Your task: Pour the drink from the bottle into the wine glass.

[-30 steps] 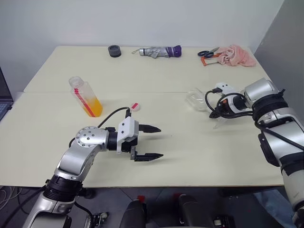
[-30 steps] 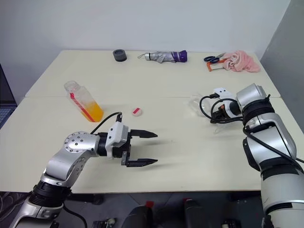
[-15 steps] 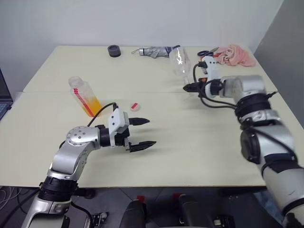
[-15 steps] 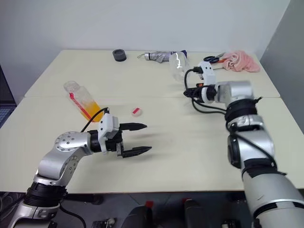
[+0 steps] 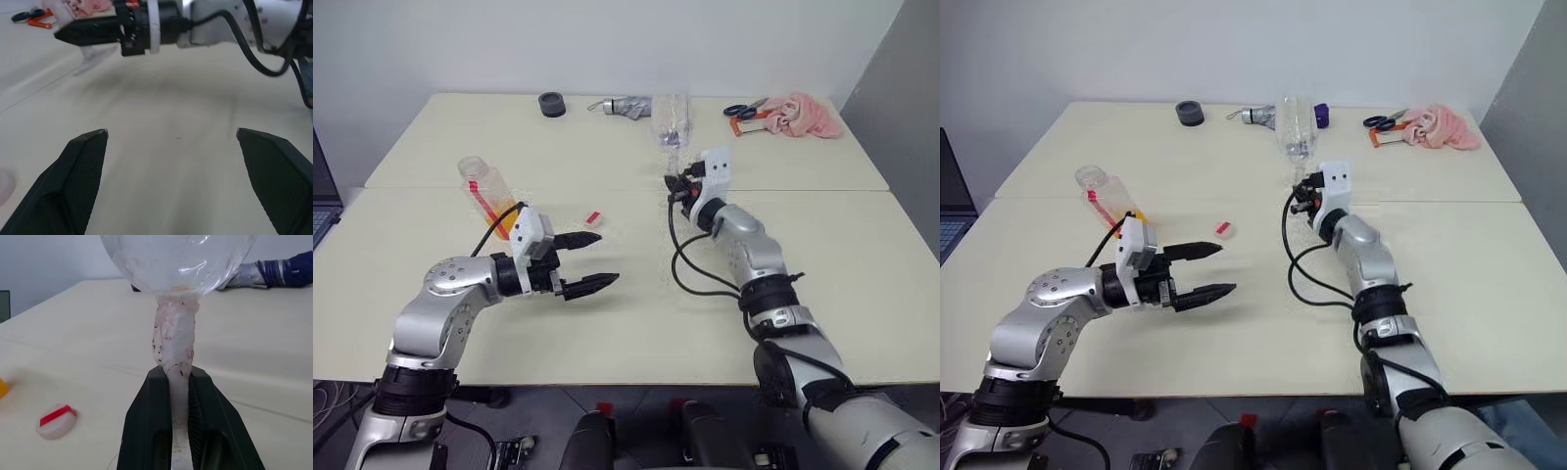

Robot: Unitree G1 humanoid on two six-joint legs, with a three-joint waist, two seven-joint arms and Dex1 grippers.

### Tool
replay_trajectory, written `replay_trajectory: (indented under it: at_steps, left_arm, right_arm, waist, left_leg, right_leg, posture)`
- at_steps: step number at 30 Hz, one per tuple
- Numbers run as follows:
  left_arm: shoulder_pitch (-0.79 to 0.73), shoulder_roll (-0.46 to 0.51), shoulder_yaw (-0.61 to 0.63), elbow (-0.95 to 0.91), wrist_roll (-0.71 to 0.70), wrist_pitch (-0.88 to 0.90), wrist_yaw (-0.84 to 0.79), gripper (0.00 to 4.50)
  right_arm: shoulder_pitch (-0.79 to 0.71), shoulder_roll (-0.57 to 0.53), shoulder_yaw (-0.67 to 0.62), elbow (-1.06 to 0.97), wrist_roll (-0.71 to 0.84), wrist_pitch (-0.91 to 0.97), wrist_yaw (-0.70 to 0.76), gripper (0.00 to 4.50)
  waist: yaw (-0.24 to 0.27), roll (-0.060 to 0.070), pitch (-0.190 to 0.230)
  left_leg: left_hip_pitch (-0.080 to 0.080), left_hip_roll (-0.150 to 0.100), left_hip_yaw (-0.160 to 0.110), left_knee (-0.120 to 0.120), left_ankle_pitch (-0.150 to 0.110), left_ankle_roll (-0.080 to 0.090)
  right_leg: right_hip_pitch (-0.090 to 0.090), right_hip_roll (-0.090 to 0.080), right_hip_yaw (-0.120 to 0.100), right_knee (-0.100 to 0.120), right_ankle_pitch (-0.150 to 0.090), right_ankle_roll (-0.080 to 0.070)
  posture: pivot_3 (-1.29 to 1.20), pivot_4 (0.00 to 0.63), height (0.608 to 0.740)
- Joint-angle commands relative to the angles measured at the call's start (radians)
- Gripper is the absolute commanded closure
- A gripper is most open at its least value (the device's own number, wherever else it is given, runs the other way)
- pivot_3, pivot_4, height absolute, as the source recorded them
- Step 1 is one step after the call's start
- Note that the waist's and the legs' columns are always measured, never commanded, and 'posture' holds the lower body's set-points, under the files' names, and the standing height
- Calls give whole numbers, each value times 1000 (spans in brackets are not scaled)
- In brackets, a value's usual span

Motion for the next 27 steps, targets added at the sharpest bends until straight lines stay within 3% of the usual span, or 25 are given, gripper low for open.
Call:
replay_trajectory:
  at_steps: [1, 13, 22, 27]
  left_arm:
    - [-4, 4, 62, -22, -22, 5, 51, 0]
    - [-1, 22, 93, -39, -26, 29, 97, 0]
    - [19, 56, 103, -49, -20, 48, 96, 0]
    - [32, 64, 107, -51, -19, 47, 95, 0]
  right_arm:
    - [64, 19, 20, -94, 18, -22, 13, 4382]
    - [262, 71, 80, -196, 10, -17, -15, 4382]
    - [469, 37, 157, -343, -9, 28, 9, 4382]
    - [507, 24, 181, -390, -4, 54, 10, 4382]
  waist:
    - [0, 0, 0]
    - [0, 0, 0]
    - [2, -2, -2]
    - [2, -4, -3]
  left_leg:
    - [0, 0, 0, 0, 0, 0]
    - [1, 0, 0, 0, 0, 0]
    - [4, 0, -1, 0, 0, 0]
    - [5, 0, 0, 0, 0, 0]
  right_leg:
    - [0, 0, 0, 0, 0, 0]
    - [1, 1, 0, 0, 0, 0]
    - [4, 1, 0, -1, 0, 0]
    - [5, 1, 0, -1, 0, 0]
  posture:
    - [0, 150, 740]
    - [0, 150, 740]
    - [0, 150, 740]
    - [0, 150, 740]
